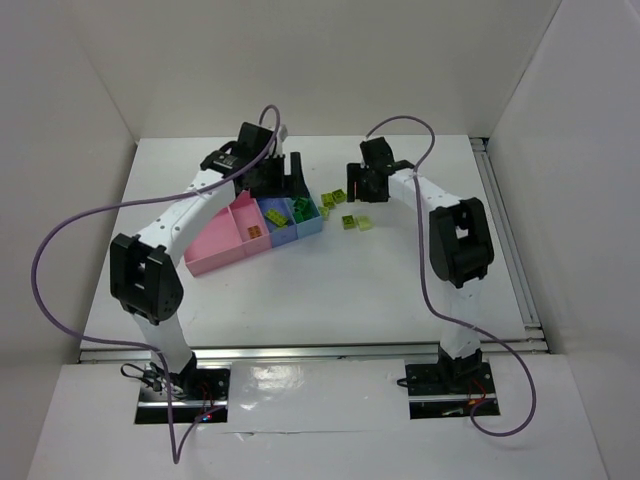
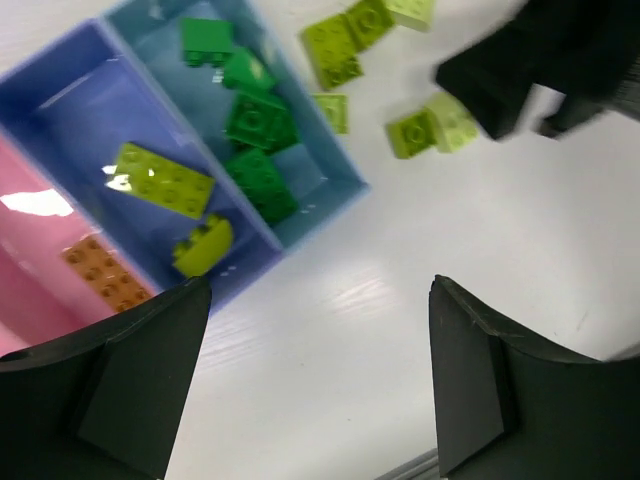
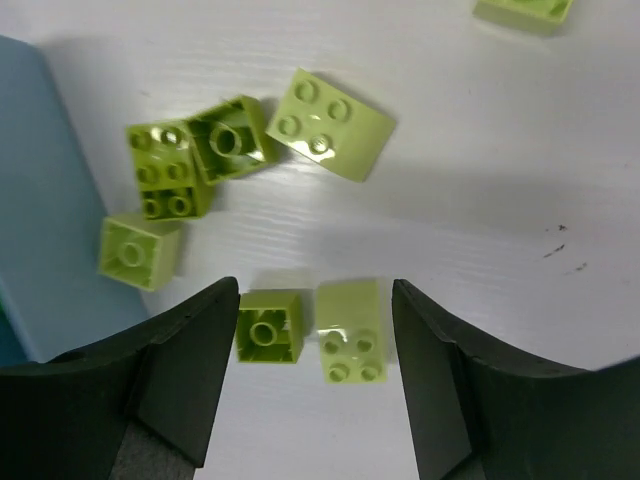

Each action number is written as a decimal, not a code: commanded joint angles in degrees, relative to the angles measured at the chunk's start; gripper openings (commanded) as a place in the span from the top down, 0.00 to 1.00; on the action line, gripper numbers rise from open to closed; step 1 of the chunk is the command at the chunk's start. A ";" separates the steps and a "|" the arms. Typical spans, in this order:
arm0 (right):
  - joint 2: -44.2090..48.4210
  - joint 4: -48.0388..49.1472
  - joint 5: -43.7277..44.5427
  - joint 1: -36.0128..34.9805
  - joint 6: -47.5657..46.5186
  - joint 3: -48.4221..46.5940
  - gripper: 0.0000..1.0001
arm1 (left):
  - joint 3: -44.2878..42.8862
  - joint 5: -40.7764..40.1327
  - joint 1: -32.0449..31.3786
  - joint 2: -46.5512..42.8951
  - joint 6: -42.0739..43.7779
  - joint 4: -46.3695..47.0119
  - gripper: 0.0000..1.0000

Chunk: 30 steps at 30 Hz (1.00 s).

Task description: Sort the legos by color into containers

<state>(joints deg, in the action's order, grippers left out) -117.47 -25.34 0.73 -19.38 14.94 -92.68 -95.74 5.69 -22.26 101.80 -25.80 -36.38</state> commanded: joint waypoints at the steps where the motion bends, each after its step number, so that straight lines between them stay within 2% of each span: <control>1: -2.41 -6.22 4.36 -0.57 -2.37 -2.94 0.30 | -4.27 2.48 -3.92 1.12 -0.04 -1.41 0.10; 6: -4.60 -3.05 3.57 0.04 -3.68 -3.90 0.27 | -6.03 3.53 -5.16 3.58 -0.74 -1.93 0.11; 9: -8.99 -6.01 4.89 0.04 -5.44 -9.32 0.27 | -7.18 3.53 -5.69 3.58 -0.74 -3.08 0.12; 13: -13.66 -5.34 6.91 0.57 -5.97 -14.10 0.27 | -7.18 3.53 -5.69 3.58 -0.74 -3.08 0.12; 19: -20.33 -4.19 3.93 1.71 -7.11 -23.13 0.27 | -7.70 4.06 -5.69 3.58 0.57 -4.31 0.12; 23: -22.45 -3.49 3.40 1.71 -7.73 -25.79 0.27 | -7.70 4.06 -5.69 3.58 1.19 -5.37 0.12; 25: -23.07 -3.49 2.87 1.71 -7.73 -26.31 0.29 | -8.31 4.06 -5.69 3.58 1.71 -5.89 0.12; 27: -23.07 -2.96 2.35 1.71 -8.35 -25.80 0.39 | -8.32 4.06 -5.69 4.10 1.72 -5.89 0.12; 28: -21.76 -2.26 2.34 1.71 -8.35 -25.18 0.44 | -8.32 4.06 -5.69 4.11 1.72 -5.89 0.12; 29: -21.05 -1.30 2.34 1.71 -8.35 -23.44 0.57 | -8.32 4.58 -5.69 4.11 1.72 -5.89 0.12; 30: -20.18 -0.77 2.34 1.71 -8.35 -22.46 0.64 | -8.32 4.59 -5.69 4.72 1.72 -5.89 0.12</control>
<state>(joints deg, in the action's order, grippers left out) -139.26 -28.77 4.05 -17.85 7.05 -116.55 -102.04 9.30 -28.10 105.25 -25.39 -41.95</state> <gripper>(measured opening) 0.426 0.882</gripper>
